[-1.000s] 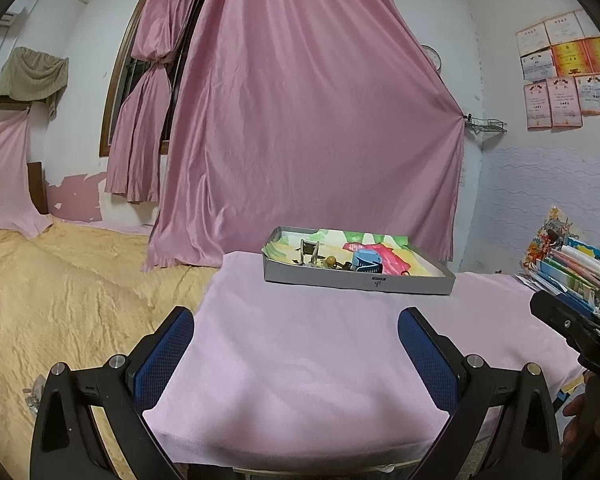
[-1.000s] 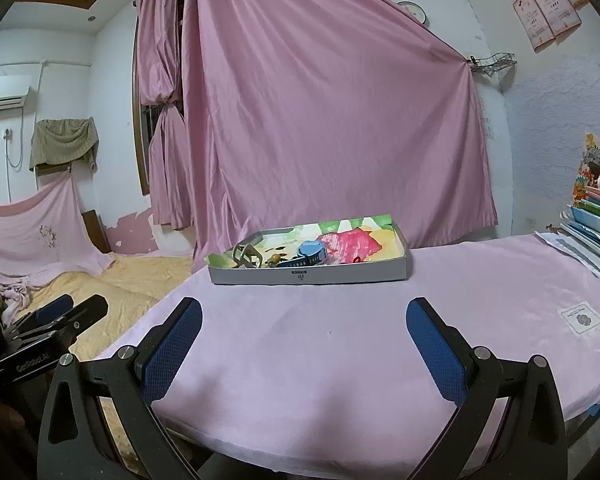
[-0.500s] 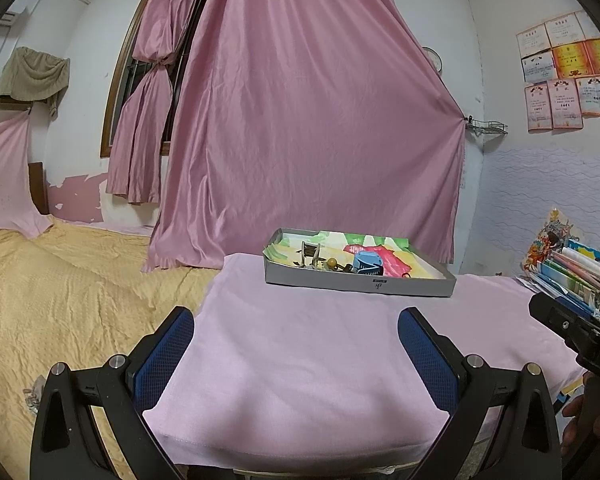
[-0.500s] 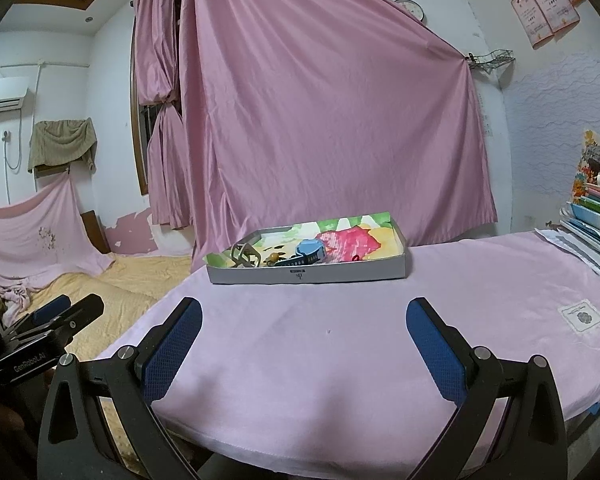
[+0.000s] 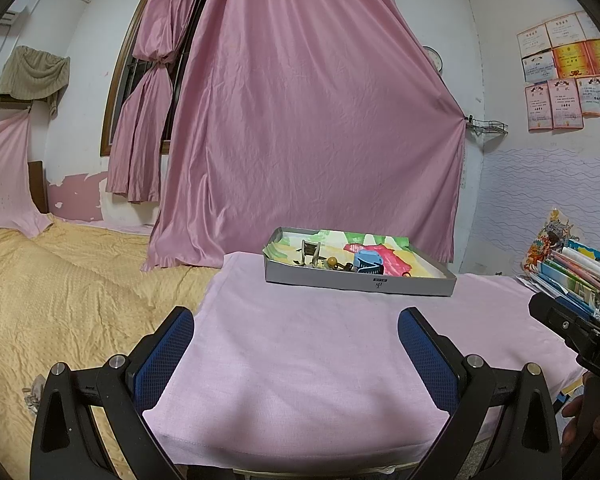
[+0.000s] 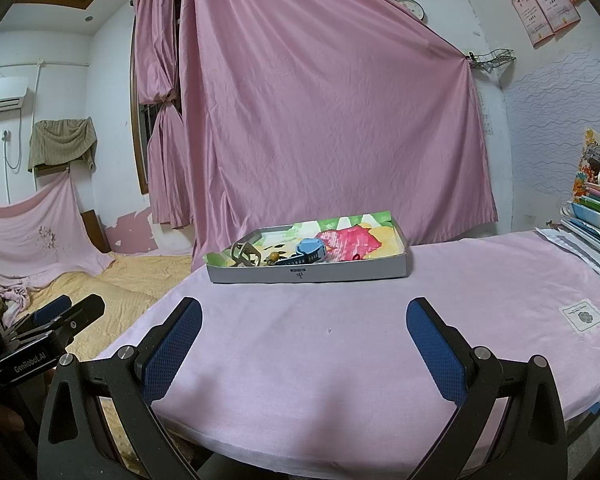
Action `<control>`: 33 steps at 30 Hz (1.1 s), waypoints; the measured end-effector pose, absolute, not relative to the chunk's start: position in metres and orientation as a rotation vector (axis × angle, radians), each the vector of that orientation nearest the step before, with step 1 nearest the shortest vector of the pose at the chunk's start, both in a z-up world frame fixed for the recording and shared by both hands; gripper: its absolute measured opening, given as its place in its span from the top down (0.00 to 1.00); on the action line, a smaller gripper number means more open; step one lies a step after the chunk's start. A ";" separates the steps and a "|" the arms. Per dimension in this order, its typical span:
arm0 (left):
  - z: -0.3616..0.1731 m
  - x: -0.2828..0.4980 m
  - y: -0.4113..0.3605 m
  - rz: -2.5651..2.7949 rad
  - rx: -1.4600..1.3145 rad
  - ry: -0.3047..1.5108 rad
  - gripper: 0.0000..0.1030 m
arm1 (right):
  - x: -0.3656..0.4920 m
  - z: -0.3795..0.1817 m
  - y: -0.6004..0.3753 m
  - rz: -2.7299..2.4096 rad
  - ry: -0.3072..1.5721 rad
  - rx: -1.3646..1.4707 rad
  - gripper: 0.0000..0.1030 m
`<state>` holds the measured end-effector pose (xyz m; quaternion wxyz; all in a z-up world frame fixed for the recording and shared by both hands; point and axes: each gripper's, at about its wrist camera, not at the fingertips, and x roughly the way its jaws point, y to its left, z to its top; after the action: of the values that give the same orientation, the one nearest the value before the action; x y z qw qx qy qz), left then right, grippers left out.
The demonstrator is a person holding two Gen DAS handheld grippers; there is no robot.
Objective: Organize jewelry
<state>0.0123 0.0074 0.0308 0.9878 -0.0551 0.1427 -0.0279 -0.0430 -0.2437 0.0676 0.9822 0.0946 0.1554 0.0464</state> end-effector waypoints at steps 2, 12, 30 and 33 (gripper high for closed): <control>0.031 0.012 0.007 -0.056 -0.112 0.288 0.00 | -0.043 0.068 -0.244 0.093 0.313 0.190 0.02; 0.030 0.012 0.007 -0.057 -0.113 0.292 0.00 | -0.042 0.066 -0.245 0.093 0.318 0.193 0.02; 0.024 0.019 0.009 -0.060 -0.124 0.307 0.00 | -0.037 0.059 -0.239 0.086 0.342 0.195 0.02; 0.023 0.019 0.010 -0.061 -0.123 0.307 0.00 | -0.037 0.058 -0.238 0.086 0.342 0.196 0.02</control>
<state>0.0193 0.0097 0.0234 0.9859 -0.0614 0.1525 -0.0302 -0.0373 -0.2382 0.0584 0.9797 0.0971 0.1699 0.0428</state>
